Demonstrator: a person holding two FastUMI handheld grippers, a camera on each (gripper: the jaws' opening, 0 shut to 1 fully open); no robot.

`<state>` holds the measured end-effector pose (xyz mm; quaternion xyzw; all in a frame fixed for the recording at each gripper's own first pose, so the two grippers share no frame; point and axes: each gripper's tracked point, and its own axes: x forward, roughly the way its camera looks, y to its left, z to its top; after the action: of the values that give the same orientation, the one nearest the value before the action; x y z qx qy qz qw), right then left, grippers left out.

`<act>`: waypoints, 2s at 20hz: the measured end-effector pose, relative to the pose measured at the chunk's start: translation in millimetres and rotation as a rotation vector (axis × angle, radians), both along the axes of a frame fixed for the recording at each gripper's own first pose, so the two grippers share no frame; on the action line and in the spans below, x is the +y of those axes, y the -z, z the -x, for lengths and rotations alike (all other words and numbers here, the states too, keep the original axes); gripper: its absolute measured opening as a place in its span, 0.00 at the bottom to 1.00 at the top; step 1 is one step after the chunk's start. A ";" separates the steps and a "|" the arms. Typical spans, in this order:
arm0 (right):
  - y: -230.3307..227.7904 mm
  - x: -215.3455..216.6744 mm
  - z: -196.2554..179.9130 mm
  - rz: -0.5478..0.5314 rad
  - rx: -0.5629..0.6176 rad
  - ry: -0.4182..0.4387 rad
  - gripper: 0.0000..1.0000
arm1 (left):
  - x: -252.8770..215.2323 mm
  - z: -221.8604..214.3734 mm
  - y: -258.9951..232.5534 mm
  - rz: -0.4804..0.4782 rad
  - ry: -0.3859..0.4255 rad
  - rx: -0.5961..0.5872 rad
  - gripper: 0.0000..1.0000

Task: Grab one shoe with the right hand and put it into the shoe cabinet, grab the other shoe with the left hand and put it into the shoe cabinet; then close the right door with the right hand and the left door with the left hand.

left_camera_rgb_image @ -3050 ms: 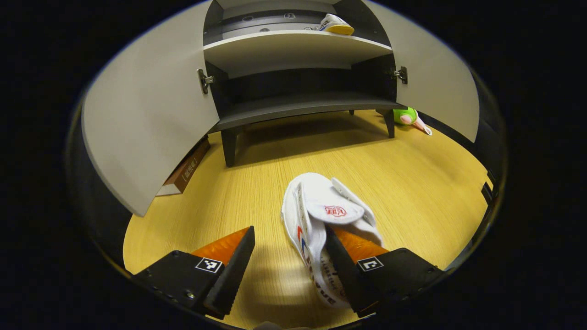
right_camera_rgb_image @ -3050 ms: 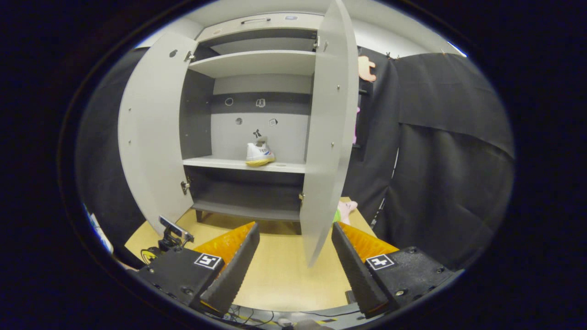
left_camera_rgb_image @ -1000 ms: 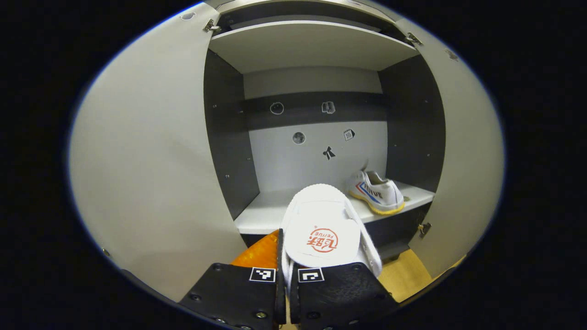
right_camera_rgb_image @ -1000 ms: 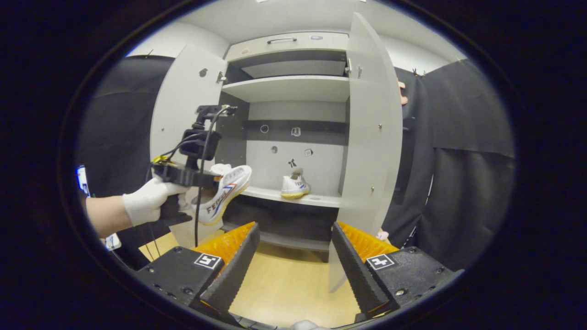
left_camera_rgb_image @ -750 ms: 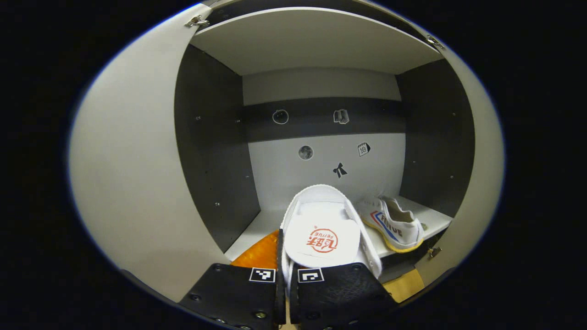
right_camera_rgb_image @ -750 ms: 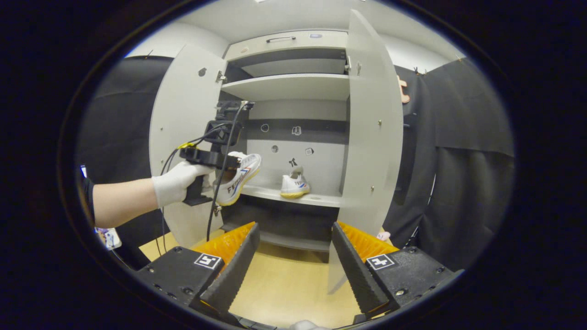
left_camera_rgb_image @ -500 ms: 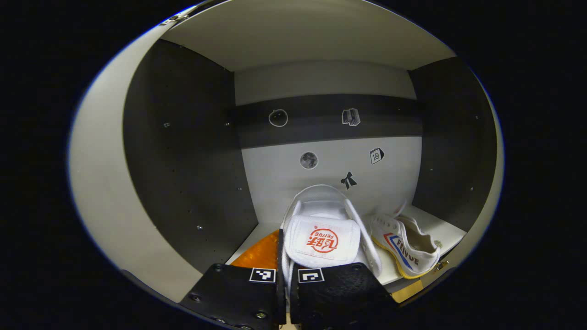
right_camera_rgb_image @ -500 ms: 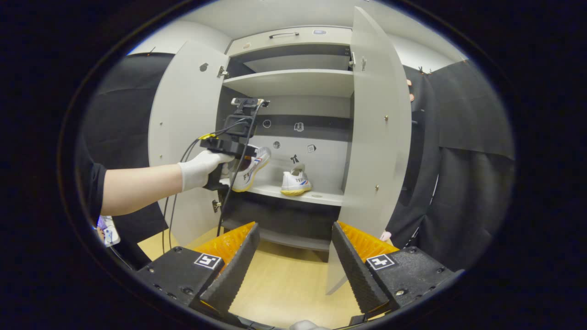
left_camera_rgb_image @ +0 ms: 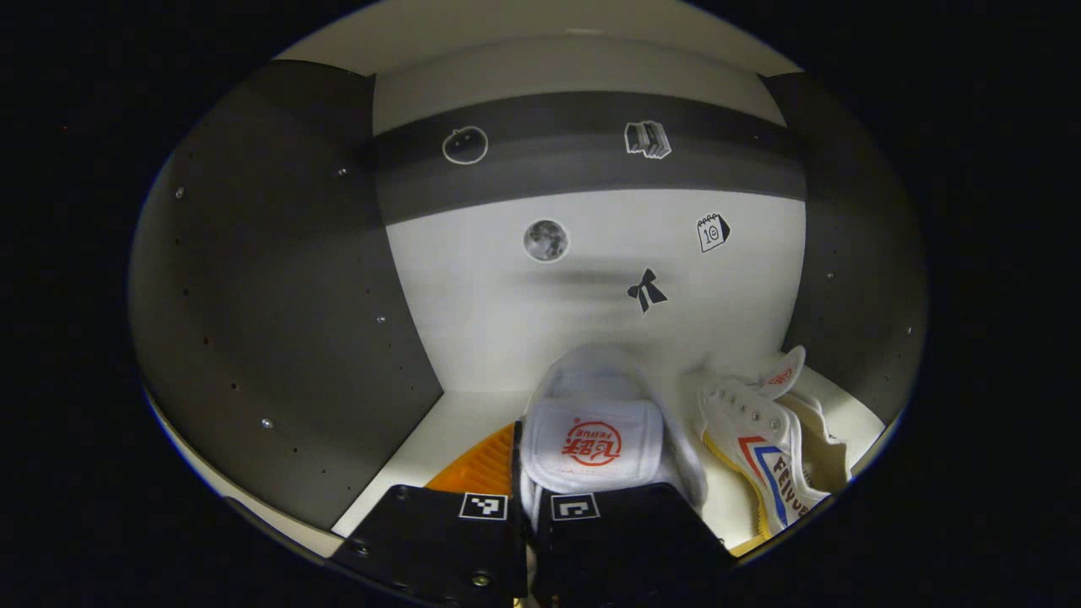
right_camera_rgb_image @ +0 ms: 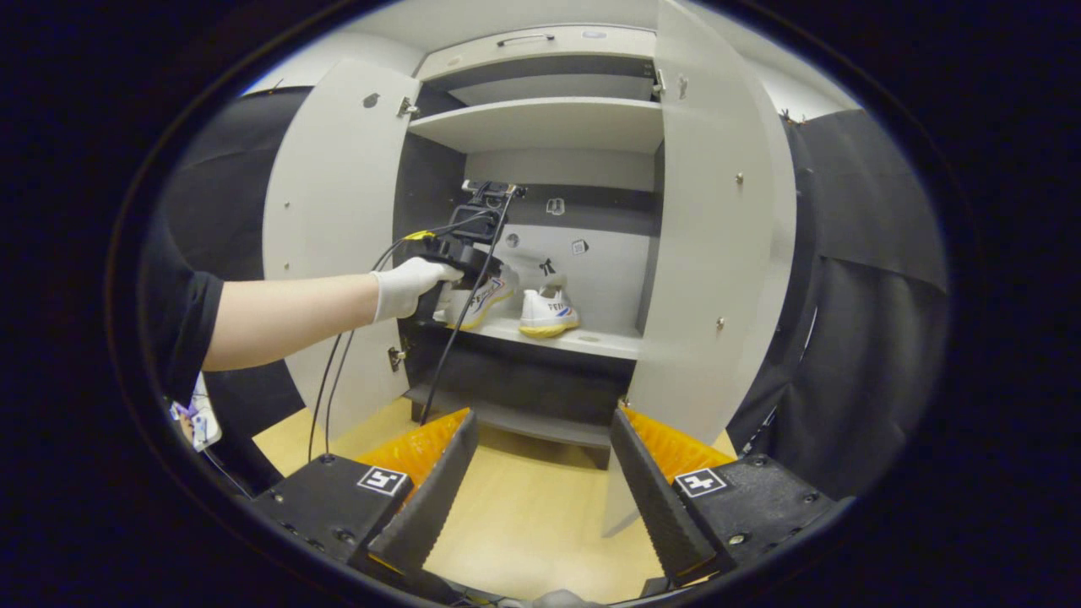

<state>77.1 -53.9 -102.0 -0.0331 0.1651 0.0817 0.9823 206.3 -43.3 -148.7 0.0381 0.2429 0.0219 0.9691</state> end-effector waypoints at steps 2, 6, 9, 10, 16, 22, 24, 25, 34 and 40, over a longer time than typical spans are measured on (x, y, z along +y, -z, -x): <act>1.9 1.4 -2.3 -0.004 0.008 -0.003 1.00 | -1.8 1.2 16.6 0.020 0.000 0.071 0.09; 10.0 -0.6 -5.6 -0.004 0.027 0.002 1.00 | 2.2 3.7 26.1 0.043 0.011 0.113 0.09; 9.3 0.0 -6.8 -0.015 0.031 0.009 1.00 | -4.4 5.0 21.4 0.076 0.037 0.098 0.12; 8.4 -1.0 -6.6 -0.012 0.028 0.012 1.00 | -8.1 3.4 18.3 0.093 0.058 0.078 0.13; 5.7 6.5 -3.5 -0.013 0.020 0.009 1.00 | -2.1 10.6 -17.4 0.124 0.042 -0.068 0.90; -14.3 4.8 -0.7 -0.016 -0.038 0.039 1.00 | 1.4 44.0 -58.8 0.123 0.044 -0.242 0.98; -22.6 0.1 0.4 -0.020 -0.061 0.059 1.00 | -0.7 57.4 -73.4 0.106 0.056 -0.314 0.98; -26.8 -3.5 1.4 -0.021 -0.070 0.071 1.00 | -5.3 63.4 -77.5 0.105 0.062 -0.346 0.98; -58.4 -28.4 20.8 -0.040 -0.146 0.137 1.00 | -12.1 110.8 -88.0 0.058 0.094 -0.467 0.97; -55.9 -21.9 35.6 -0.041 -0.146 0.127 1.00 | -13.7 140.9 -77.2 0.089 0.088 -0.450 0.96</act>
<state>41.6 -75.8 -46.2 -0.0081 0.0931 0.0201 0.9954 65.4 -57.1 -71.5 0.0000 0.0198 -0.0234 0.9995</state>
